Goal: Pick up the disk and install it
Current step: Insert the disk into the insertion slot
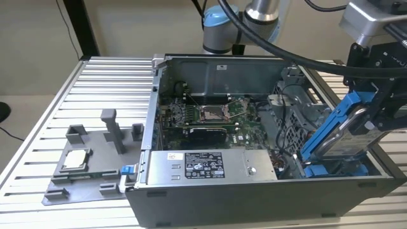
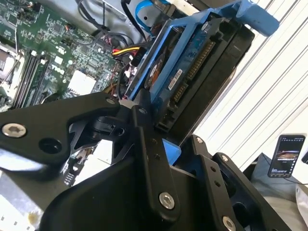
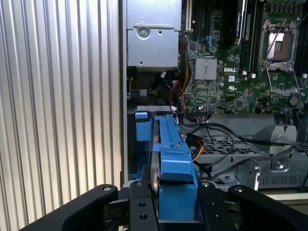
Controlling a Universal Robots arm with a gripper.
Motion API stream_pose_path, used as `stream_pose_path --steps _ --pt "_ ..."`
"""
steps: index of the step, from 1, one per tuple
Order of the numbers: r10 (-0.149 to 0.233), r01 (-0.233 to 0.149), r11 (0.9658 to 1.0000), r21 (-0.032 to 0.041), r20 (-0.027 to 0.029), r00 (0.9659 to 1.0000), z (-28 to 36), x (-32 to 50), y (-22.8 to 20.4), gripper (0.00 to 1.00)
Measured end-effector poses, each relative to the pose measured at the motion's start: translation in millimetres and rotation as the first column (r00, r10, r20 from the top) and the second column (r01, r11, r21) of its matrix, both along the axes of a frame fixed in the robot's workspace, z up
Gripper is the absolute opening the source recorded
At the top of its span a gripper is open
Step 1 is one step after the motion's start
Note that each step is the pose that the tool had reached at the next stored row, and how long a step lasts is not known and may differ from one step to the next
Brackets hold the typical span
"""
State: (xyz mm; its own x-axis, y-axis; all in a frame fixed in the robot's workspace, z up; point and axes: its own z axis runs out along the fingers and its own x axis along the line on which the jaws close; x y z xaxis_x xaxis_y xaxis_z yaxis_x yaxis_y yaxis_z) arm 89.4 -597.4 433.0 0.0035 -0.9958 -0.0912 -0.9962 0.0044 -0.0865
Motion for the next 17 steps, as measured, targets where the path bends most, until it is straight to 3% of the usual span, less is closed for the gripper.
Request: stream_pose_path --steps 17 --pt "0.000 0.000 1.0000 -0.0001 -0.0009 1.0000 -22.4 -0.8 0.0 0.00"
